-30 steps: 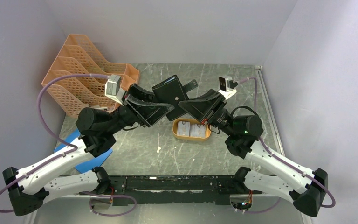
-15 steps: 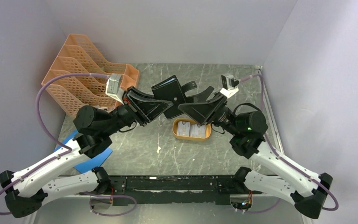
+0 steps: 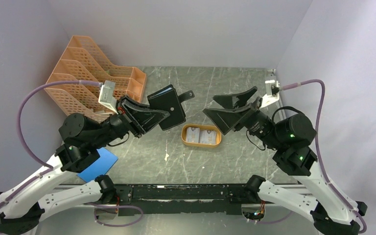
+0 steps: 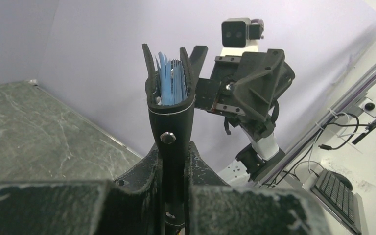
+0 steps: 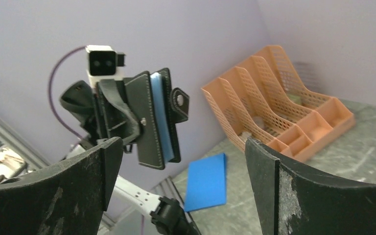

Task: Put the credit cards into the card holder
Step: Turn over the card holder, then close the card holder.

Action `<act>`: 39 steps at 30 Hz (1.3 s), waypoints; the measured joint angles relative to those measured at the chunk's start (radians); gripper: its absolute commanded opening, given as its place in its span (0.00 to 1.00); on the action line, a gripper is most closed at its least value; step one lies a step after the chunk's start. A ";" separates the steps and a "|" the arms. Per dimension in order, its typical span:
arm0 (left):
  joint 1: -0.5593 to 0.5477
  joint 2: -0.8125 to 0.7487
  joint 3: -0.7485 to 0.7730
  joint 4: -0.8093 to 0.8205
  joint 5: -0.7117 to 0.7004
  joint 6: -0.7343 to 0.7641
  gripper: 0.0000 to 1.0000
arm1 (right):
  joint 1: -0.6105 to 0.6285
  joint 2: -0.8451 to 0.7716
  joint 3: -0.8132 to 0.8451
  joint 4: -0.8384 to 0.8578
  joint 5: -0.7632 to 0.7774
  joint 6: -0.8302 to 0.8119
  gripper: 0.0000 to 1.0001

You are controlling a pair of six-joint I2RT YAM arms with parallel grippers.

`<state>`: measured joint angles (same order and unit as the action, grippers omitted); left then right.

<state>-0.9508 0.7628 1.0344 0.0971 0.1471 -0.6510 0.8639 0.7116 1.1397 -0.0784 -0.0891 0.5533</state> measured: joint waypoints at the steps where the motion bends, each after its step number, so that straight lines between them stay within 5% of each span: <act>1: 0.000 0.000 0.000 -0.003 0.008 -0.004 0.05 | 0.000 0.005 0.005 -0.014 0.001 -0.012 0.97; 8: 0.000 0.016 -0.001 -0.068 0.042 -0.045 0.05 | 0.000 0.062 0.013 -0.064 -0.053 -0.058 0.97; 14: 0.000 -0.008 -0.002 -0.098 0.051 -0.084 0.05 | 0.000 0.114 0.026 -0.053 -0.262 -0.034 0.99; 24: 0.000 -0.047 -0.010 -0.032 0.073 -0.189 0.05 | 0.000 0.121 -0.112 0.232 -0.486 0.172 0.95; 39: 0.000 -0.028 -0.022 -0.005 0.082 -0.248 0.05 | 0.000 0.220 -0.128 0.464 -0.576 0.385 0.40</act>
<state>-0.9508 0.7349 1.0122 0.0917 0.2291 -0.8986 0.8639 0.9321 1.0115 0.3859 -0.6651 0.9386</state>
